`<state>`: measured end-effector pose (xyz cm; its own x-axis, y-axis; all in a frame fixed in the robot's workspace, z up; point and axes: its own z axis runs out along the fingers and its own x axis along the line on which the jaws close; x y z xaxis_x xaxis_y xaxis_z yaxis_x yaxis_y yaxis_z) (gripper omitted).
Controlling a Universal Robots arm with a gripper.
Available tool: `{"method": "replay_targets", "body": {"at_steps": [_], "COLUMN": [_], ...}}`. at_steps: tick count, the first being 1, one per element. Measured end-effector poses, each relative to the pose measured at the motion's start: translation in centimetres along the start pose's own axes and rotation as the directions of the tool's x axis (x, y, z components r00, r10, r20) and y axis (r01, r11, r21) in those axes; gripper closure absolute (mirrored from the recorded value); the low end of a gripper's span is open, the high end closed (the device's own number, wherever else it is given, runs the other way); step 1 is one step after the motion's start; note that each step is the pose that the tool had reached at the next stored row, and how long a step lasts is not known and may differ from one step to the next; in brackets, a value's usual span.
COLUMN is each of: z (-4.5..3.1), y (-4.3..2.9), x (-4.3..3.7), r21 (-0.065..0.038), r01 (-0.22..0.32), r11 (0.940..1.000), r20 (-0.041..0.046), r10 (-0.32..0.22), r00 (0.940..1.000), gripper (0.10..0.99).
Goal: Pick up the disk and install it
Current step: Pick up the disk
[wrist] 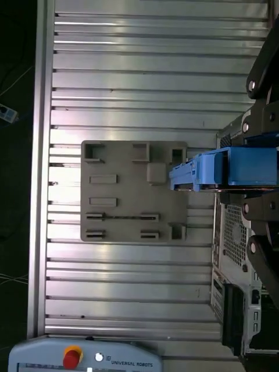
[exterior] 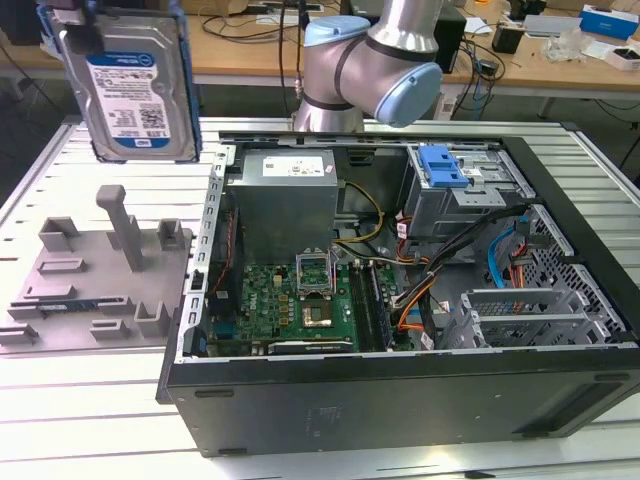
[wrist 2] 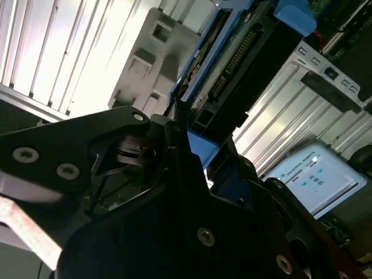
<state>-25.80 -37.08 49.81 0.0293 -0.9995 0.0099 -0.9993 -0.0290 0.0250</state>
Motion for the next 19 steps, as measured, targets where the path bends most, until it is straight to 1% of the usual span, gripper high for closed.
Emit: {"method": "replay_targets", "body": {"at_steps": [1, 2, 4, 5, 6, 7, 9, 10, 16, 17, 19], "z": [-0.02, -0.04, -0.07, -0.08, -0.09, -0.1, -0.12, -0.13, -0.19, -0.2, -0.2], "y": [-0.9, -1.97, -3.51, -4.11, -4.54, -5.34, -6.33, -7.08, -9.98, -10.67, -11.62], "x": [0.37, 0.81, 1.45, 1.7, 1.88, 2.21, 2.62, 2.94, 4.14, 4.41, 4.8], "r21": [0.0, 0.0, 0.0, 0.0, 0.0, 0.0, 0.0, 0.0, 0.0, 0.0, 0.0], "r01": [0.0, 0.0, 0.0, 0.0, 0.0, 0.0, 0.0, 0.0, 0.0, 0.0, 0.0], "r11": [1.0, 1.0, 1.0, 1.0, 1.0, 1.0, 1.0, 1.0, 1.0, 1.0, 1.0], "r20": [0.0, 0.0, 0.0, -0.0001, -0.0001, 0.0, -0.0001, 0.0, -0.0001, -0.0002, -0.0001], "r10": [0.0, 0.0, 0.0, 0.0, 0.0, 0.0, 0.0, 0.0, 0.0, 0.0, 0.0], "r00": [1.0, 1.0, 1.0, 1.0, 1.0, 1.0, 1.0, 1.0, 1.0, 1.0, 1.0], "gripper": [0.718, 0.718, 0.718, 0.718, 0.718, 0.718, 0.718, 0.718, 0.718, 0.718, 0.718]}}
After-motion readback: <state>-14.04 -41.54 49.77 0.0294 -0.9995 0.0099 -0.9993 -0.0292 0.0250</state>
